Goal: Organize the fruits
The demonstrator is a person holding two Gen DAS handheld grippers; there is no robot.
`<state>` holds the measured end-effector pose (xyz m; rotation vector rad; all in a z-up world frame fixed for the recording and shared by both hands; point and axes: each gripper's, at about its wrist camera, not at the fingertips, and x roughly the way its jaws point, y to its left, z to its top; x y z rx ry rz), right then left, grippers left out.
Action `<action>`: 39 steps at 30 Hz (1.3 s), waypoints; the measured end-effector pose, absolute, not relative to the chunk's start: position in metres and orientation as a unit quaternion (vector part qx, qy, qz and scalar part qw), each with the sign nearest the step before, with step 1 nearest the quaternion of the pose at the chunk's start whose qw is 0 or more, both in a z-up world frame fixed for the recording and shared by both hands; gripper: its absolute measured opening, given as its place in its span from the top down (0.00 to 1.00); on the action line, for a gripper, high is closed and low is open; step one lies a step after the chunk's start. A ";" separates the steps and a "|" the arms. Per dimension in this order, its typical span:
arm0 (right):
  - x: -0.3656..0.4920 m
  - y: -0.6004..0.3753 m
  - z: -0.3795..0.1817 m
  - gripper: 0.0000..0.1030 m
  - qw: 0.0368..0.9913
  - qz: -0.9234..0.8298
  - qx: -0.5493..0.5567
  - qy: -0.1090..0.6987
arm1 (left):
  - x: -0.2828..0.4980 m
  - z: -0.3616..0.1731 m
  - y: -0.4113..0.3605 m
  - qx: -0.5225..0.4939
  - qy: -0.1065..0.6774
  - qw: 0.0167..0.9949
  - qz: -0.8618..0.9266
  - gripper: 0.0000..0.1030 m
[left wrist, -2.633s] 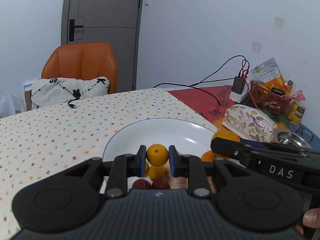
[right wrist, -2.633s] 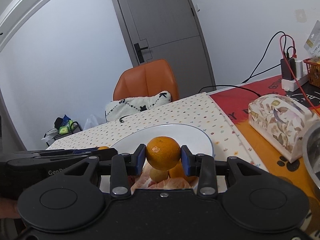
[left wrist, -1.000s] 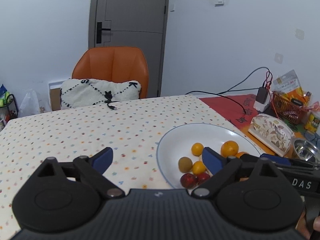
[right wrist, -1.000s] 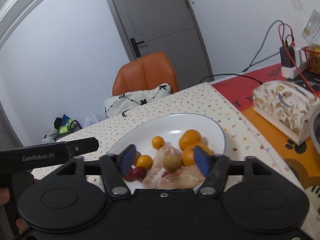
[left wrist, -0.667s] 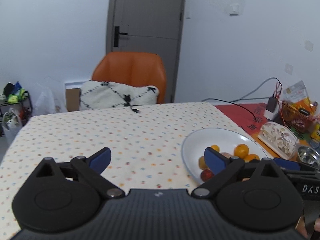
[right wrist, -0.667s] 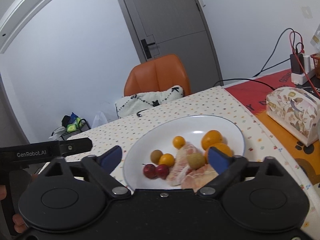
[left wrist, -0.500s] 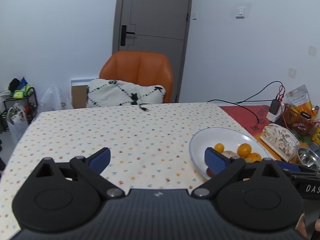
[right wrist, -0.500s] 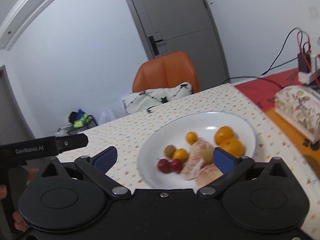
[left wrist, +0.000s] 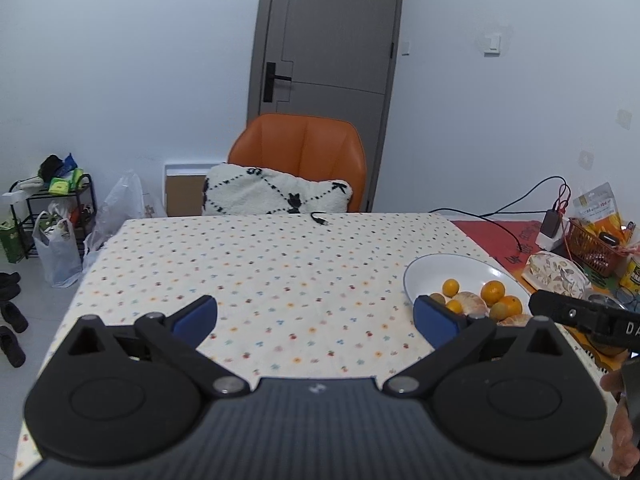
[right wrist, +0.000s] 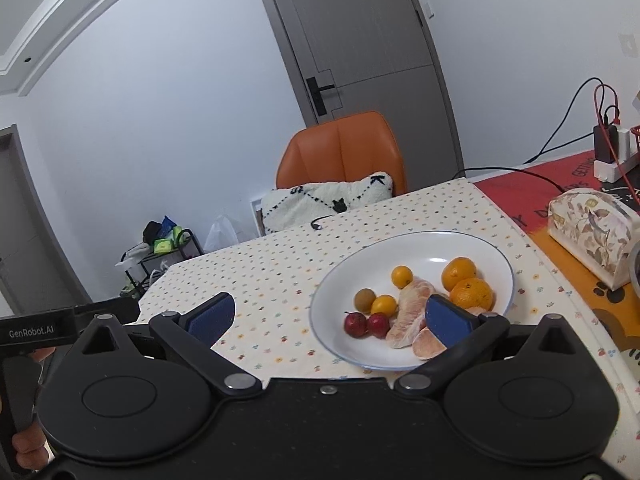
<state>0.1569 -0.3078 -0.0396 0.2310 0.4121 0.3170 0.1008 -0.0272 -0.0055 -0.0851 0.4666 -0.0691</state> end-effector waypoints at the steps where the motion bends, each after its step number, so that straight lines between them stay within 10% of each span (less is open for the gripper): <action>1: 0.154 -0.306 -0.038 0.00 0.961 0.157 0.111 0.201 | 0.096 -0.004 -0.025 -0.042 0.229 0.972 -0.033 0.00; 39: 0.062 -0.282 -0.021 0.00 0.965 0.119 0.050 0.230 | -0.005 -0.010 -0.004 -0.014 0.241 0.970 0.039 0.00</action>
